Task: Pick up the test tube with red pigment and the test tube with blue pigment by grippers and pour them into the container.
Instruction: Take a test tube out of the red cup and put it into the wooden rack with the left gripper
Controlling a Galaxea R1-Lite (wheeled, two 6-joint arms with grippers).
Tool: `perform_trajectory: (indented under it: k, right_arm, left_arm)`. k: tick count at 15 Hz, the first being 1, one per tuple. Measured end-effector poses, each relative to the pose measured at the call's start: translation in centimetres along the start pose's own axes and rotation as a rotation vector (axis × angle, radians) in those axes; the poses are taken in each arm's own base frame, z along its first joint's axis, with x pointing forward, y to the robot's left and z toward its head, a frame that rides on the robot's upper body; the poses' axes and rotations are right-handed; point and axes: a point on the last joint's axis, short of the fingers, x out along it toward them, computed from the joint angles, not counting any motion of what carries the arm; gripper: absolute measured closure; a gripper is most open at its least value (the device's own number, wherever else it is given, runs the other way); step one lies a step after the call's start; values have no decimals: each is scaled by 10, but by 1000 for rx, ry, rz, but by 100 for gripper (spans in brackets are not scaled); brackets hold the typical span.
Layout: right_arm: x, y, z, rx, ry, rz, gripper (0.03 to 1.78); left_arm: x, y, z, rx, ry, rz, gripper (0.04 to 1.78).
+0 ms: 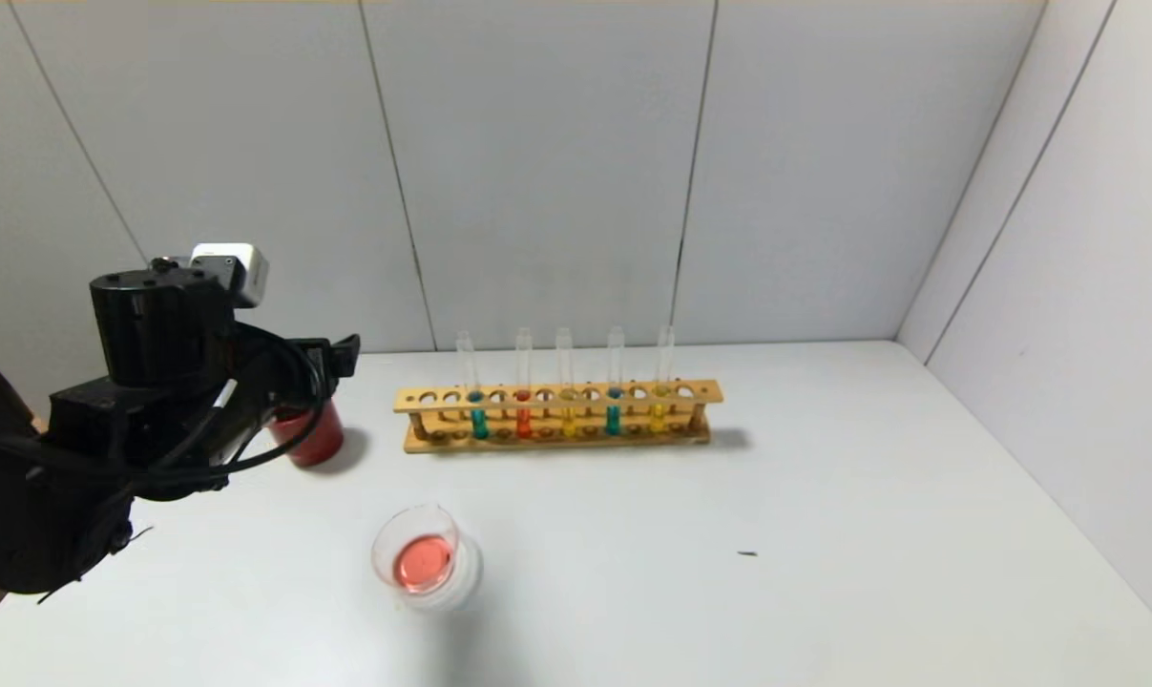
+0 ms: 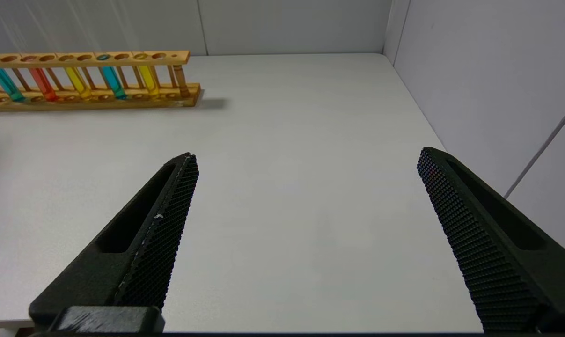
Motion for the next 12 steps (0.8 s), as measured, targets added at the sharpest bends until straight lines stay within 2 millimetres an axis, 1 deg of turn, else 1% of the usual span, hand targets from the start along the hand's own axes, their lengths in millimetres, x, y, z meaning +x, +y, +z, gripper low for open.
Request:
perform_trajectory:
  k: [3,6,9,12]
  right_arm:
    - [0,0,0,0,0,0,10]
    - [0,0,0,0,0,0,10]
    - [0,0,0,0,0,0,10]
    - [0,0,0,0,0,0,10]
  left_arm:
    - [-36,-21,1,11,-28,-62,7]
    - [-61,-41,-2,17,-38,-123,7]
    - [-72,-59,-6,6,-37,-164,7]
    - [-70,-74,-14,-17,-16,-190,7]
